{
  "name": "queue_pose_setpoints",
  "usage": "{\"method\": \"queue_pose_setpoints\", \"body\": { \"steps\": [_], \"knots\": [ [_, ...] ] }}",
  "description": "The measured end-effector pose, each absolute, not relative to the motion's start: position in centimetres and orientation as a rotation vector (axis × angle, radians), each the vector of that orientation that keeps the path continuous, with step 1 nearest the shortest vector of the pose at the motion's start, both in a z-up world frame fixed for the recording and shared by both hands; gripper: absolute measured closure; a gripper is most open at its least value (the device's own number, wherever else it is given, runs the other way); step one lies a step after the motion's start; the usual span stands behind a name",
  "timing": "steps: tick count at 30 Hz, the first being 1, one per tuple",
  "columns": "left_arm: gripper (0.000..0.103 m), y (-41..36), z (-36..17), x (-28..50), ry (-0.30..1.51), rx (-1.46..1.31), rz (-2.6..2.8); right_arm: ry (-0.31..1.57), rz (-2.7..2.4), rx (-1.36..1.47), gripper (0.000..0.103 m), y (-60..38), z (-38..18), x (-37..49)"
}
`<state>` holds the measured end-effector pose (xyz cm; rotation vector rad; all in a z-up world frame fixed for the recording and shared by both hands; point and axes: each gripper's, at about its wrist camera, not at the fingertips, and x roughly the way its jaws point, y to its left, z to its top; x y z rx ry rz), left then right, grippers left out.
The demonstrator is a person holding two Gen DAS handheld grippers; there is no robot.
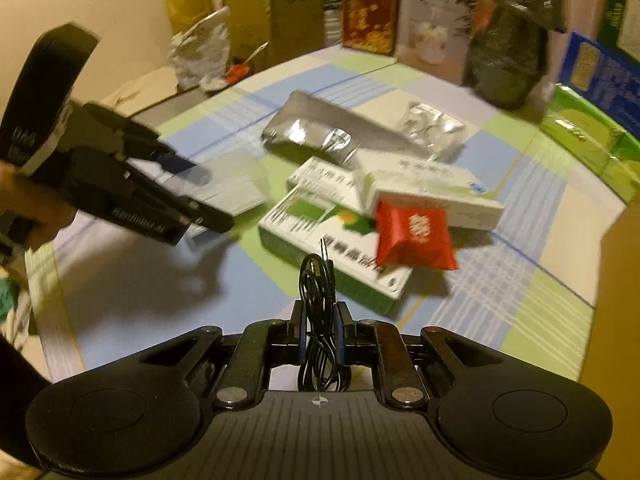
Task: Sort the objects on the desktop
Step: 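Carry box and cable into the cardboard box and release both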
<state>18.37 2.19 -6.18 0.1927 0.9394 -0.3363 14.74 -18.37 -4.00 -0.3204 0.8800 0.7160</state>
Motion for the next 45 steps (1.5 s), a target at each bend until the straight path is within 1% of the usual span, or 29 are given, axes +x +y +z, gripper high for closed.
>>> {"method": "queue_pose_setpoints", "body": {
  "steps": [9,15,24,35,39,45],
  "knots": [
    [0.05,-0.5,-0.4,16.8,0.838,0.114,-0.316,0.762,0.542,-0.219,0.093,-21.4,1.0,14.3],
    [0.05,-4.5,3.5,16.2,0.724,0.075,-0.408,0.651,0.406,-0.152,0.093,-24.7,4.4,14.0],
    [0.05,-12.0,5.1,16.3,0.658,0.109,-0.529,0.533,0.21,-0.093,0.093,-31.2,8.4,13.4],
    [0.05,-21.5,6.8,15.2,0.593,0.123,-0.68,0.53,-0.081,-0.025,0.093,-40.0,8.1,12.2],
    [0.05,-24.3,6.4,14.7,0.572,0.128,-0.734,0.539,-0.116,0.002,0.093,-41.9,7.8,11.7],
    [0.05,-26.9,5.2,15.3,0.593,0.124,-0.787,0.572,-0.135,0.047,0.093,-43.8,7.0,11.5]
  ]
}}
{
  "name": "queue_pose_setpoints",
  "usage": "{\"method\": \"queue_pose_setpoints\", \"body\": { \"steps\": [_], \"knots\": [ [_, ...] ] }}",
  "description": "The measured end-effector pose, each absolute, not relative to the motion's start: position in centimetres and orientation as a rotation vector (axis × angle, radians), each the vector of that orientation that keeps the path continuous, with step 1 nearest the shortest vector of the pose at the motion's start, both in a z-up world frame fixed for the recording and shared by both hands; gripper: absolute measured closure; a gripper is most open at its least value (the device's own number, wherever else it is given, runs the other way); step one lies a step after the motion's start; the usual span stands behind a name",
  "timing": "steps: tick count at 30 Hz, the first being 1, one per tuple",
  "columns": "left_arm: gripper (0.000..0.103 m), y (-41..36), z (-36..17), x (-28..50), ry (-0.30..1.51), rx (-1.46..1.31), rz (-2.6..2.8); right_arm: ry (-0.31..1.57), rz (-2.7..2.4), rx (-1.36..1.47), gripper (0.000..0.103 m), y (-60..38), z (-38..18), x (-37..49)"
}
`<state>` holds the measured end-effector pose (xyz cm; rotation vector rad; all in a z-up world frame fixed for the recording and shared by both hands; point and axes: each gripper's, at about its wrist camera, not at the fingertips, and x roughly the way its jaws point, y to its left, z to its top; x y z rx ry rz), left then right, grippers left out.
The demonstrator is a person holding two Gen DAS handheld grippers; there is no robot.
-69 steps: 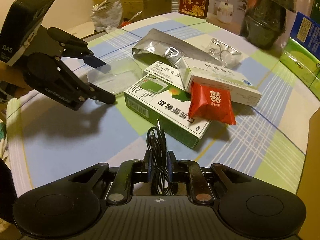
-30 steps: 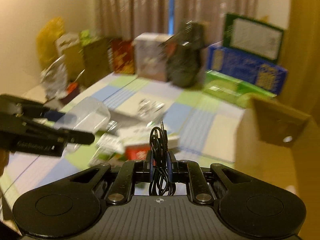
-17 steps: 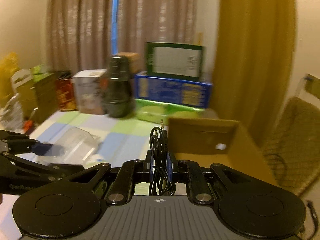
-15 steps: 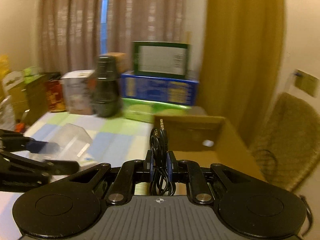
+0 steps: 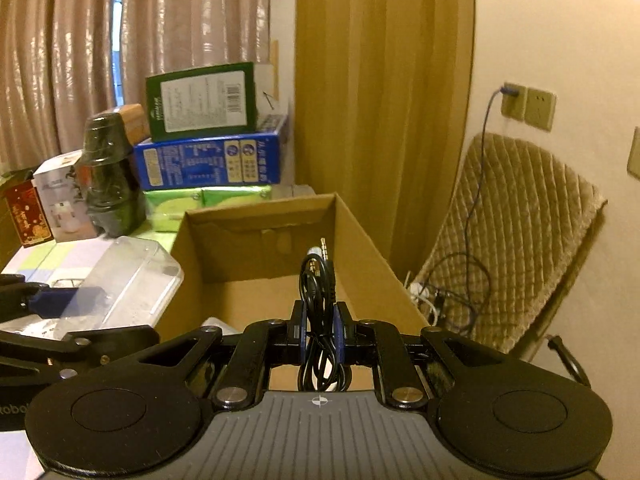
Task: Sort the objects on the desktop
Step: 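Carry box and cable into the cardboard box and release both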
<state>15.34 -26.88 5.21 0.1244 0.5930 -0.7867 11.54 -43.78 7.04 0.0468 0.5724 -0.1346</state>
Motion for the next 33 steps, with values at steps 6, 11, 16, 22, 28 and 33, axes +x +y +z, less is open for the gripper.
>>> {"method": "queue_pose_setpoints", "body": {
  "steps": [6,11,16,22,28,33],
  "knots": [
    [0.05,-28.0,4.5,15.9,0.604,0.105,-0.825,0.595,-0.137,0.084,0.093,-44.7,6.7,12.1],
    [0.036,-28.9,3.5,16.1,0.605,0.085,-0.835,0.617,-0.139,0.114,0.093,-45.2,6.5,12.5],
    [0.031,-28.2,3.5,16.2,0.592,0.084,-0.819,0.629,-0.135,0.128,0.092,-45.2,6.3,12.9],
    [0.031,-26.0,3.8,16.4,0.578,0.094,-0.774,0.605,-0.151,0.139,0.037,-45.0,6.5,12.9],
    [0.03,-22.4,3.6,17.1,0.594,0.104,-0.701,0.58,-0.144,0.141,0.033,-44.5,6.7,12.9],
    [0.024,-17.9,3.7,17.6,0.601,0.111,-0.615,0.556,-0.088,0.113,0.033,-42.5,7.1,13.1]
  ]
}}
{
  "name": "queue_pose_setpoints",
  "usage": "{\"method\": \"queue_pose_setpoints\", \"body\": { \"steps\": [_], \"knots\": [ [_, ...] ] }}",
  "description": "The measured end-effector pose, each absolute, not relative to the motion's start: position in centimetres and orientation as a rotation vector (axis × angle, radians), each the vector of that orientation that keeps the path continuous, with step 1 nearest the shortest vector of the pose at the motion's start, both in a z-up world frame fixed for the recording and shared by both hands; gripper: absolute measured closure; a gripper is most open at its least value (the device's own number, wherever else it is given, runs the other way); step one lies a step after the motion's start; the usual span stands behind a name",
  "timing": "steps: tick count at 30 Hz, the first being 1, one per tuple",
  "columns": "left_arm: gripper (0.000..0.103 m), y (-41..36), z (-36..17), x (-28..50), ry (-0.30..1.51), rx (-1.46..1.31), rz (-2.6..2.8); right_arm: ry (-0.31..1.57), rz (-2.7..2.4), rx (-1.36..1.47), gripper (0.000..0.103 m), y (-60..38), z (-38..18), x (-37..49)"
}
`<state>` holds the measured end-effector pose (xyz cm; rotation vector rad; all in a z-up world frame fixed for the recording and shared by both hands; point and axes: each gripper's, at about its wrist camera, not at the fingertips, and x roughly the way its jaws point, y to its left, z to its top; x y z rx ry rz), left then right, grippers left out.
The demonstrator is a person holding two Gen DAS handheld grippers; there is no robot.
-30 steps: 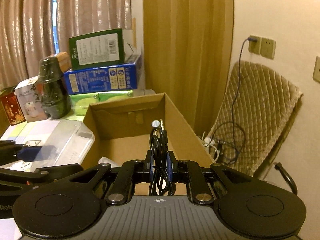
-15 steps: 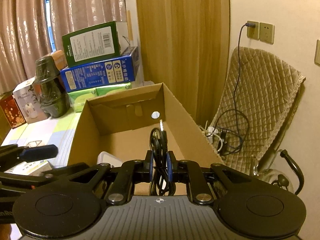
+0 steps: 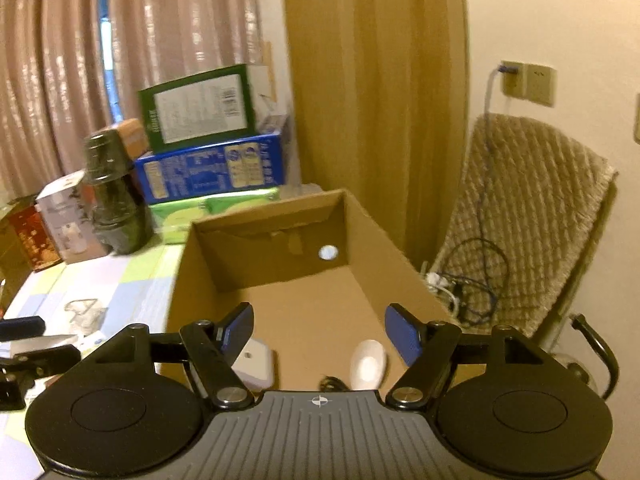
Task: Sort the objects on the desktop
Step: 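Carry box and cable into the cardboard box and release both, then return both tools to the table and approach the red candy packet with the right tool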
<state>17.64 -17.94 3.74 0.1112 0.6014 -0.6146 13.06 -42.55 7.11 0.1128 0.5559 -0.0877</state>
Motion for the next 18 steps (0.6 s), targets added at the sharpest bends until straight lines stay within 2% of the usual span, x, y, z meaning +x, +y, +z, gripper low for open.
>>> {"method": "queue_pose_setpoints", "body": {
  "steps": [9,18],
  "knots": [
    [0.019,-9.4,2.7,19.1,0.649,0.146,-0.416,0.515,0.128,0.033,0.033,-35.8,7.2,13.4],
    [0.015,-4.6,1.3,19.3,0.7,0.162,-0.356,0.539,0.327,-0.07,0.033,-29.5,5.8,14.0]
  ]
}}
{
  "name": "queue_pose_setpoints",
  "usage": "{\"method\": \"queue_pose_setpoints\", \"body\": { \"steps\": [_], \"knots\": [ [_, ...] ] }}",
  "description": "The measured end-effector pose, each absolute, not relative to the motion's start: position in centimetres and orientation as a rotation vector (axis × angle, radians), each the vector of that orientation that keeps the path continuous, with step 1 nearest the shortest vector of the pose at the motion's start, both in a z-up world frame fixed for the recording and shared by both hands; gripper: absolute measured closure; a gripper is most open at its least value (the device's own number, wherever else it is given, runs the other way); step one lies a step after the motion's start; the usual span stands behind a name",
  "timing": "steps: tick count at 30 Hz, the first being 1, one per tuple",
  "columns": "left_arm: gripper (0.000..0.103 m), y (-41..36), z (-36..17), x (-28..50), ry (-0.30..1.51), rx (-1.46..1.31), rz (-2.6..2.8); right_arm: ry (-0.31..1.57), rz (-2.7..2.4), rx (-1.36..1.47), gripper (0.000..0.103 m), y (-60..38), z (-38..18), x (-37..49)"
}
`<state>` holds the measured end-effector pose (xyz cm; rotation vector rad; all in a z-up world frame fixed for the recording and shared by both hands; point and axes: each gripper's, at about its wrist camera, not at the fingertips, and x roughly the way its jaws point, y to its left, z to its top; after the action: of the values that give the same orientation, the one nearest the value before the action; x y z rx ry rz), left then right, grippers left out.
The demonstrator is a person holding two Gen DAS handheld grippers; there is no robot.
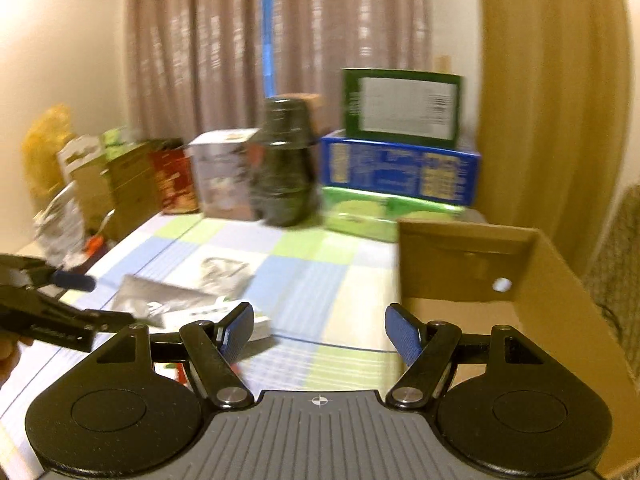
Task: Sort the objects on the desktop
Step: 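Return both tools to the table and approach the red candy packet with the right tool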
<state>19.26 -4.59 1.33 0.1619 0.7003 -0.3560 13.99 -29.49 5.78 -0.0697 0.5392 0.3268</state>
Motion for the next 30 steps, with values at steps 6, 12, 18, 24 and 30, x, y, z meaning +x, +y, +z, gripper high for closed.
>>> {"method": "queue_pose_setpoints", "body": {
  "steps": [6,12,18,24,30],
  "knots": [
    [0.015,-2.5,0.1,18.8,0.744,0.191,-0.37,0.571,0.431,-0.125,0.033,-26.5,4.5,14.3],
    [0.013,-1.9,-1.0,18.3,0.792,0.279,-0.444,0.614,0.485,-0.145,0.033,-24.8,3.2,14.6],
    [0.013,-2.0,-2.1,18.6,0.816,0.31,-0.479,0.651,0.511,-0.167,0.033,-24.0,2.0,15.2],
    [0.013,-2.2,-3.0,19.0,0.84,0.309,-0.482,0.685,0.586,-0.211,0.033,-22.5,0.5,16.0],
    [0.013,-2.0,-3.8,19.6,0.859,0.29,-0.452,0.742,0.608,-0.198,0.033,-21.8,-0.8,17.4]
  ]
}}
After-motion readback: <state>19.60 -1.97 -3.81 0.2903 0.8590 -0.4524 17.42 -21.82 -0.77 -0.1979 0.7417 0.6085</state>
